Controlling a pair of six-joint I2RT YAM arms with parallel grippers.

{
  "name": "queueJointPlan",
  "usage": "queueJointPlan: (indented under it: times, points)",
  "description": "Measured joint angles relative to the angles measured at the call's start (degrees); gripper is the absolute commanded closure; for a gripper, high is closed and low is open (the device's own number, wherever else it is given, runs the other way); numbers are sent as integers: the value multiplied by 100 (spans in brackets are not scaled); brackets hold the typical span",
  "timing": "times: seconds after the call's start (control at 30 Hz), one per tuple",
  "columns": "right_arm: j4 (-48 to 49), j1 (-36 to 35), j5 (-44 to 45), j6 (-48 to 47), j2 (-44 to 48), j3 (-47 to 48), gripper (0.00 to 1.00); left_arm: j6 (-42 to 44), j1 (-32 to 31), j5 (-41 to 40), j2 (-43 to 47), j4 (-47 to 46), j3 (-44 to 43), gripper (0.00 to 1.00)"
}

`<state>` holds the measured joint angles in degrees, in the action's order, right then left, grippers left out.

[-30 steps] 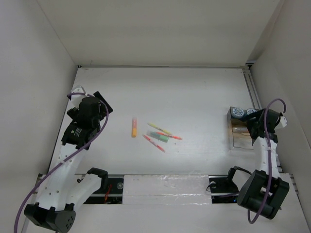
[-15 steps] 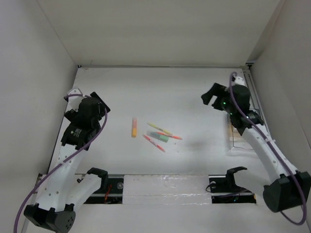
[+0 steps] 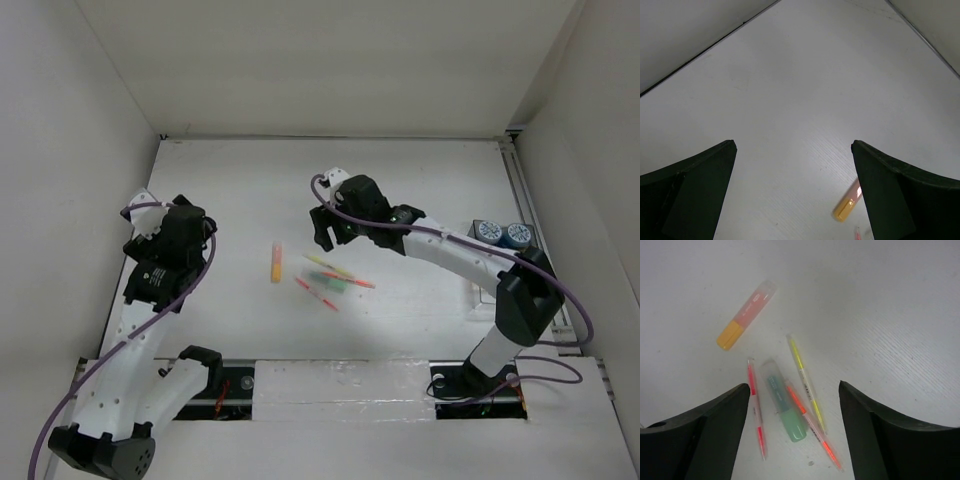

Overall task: Sort the stationery into containers
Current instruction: Grab a piece of stationery with the right arm

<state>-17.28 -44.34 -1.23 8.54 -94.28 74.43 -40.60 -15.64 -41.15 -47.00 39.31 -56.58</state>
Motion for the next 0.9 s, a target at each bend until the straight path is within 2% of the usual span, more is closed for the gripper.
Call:
queueJointPlan:
  times: [0.1,0.17,0.27,0.4,0.9]
  points:
    - [-35,-199,-26,-243,-7,-2,35,-20,0,-33,103,2,0,0]
    - [-33,-284,-26,-345,-26,-22,49,-17,0,-31,116,0,0,0]
    - [-24,-361,-33,-420,-57,-170,44,-13,0,0,74,-2,0,0]
    - [-42,-446,-22,-472,-131,-433,43,50,0,79,20,-20,0,0]
    - [-28,-826,-26,-511,-1025,-509,43,264,0,350,-17,-101,0,0]
